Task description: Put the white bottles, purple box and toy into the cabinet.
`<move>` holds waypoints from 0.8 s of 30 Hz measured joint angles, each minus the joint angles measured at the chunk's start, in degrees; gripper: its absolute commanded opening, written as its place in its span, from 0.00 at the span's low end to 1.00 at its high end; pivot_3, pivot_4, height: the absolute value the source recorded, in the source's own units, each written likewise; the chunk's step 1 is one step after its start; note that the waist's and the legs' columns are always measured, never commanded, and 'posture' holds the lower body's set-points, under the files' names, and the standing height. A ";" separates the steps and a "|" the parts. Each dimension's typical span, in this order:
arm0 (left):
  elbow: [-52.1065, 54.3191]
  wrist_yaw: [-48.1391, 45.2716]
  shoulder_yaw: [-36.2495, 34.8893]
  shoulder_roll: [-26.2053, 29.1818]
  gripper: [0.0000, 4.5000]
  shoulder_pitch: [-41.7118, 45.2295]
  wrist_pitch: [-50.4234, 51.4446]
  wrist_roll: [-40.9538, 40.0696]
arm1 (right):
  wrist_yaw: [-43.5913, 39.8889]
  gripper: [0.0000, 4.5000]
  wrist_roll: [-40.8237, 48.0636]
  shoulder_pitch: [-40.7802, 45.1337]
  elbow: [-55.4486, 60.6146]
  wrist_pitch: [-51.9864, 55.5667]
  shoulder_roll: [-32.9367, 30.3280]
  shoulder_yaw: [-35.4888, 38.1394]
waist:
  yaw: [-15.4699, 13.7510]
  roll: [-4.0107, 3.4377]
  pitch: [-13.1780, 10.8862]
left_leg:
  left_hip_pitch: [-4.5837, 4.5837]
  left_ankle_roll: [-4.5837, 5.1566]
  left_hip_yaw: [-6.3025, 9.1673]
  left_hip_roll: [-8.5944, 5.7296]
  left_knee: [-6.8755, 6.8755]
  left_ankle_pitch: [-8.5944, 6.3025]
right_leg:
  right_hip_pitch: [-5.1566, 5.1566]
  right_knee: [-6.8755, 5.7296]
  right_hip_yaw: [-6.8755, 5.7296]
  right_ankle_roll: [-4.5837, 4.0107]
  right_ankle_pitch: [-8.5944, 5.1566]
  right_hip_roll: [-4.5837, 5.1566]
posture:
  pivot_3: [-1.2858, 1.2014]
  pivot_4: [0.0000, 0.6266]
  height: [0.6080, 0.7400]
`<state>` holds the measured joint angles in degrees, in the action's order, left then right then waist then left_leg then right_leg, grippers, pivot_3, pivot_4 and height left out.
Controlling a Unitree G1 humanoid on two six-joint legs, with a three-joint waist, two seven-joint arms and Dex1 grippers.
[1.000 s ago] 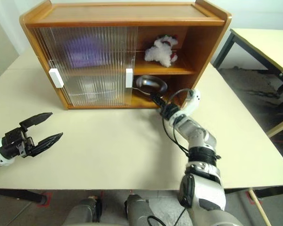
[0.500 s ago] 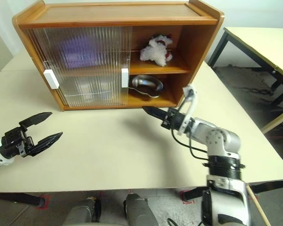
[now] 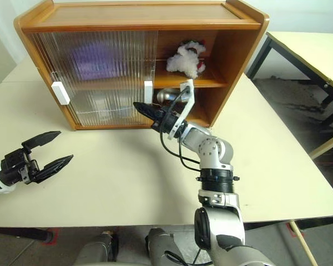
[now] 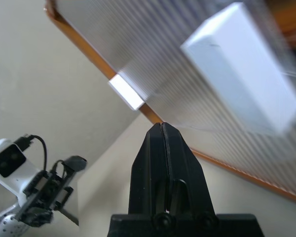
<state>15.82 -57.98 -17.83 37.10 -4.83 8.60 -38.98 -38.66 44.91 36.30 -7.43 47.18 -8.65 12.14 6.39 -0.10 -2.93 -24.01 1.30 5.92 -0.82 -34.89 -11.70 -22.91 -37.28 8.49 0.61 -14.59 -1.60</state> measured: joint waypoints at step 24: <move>0.50 1.33 0.00 -0.01 1.00 0.33 0.15 0.03 | 8.90 0.01 -13.35 2.05 -4.76 -18.93 5.34 -5.22 | 0.27 0.02 0.03 | 0.04 -0.05 0.02 0.85 -0.25 0.00 | -0.05 -0.05 -0.03 -0.69 0.43 -0.81 | 0.46 0.13 1.00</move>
<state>16.32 -56.66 -17.82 37.09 -4.51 8.76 -38.95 -29.76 31.55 38.35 -12.19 28.25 -3.31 6.92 6.66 -0.08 -2.90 -23.98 1.25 5.94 0.04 -35.14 -11.70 -22.96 -37.32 8.46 -0.08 -14.15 -2.42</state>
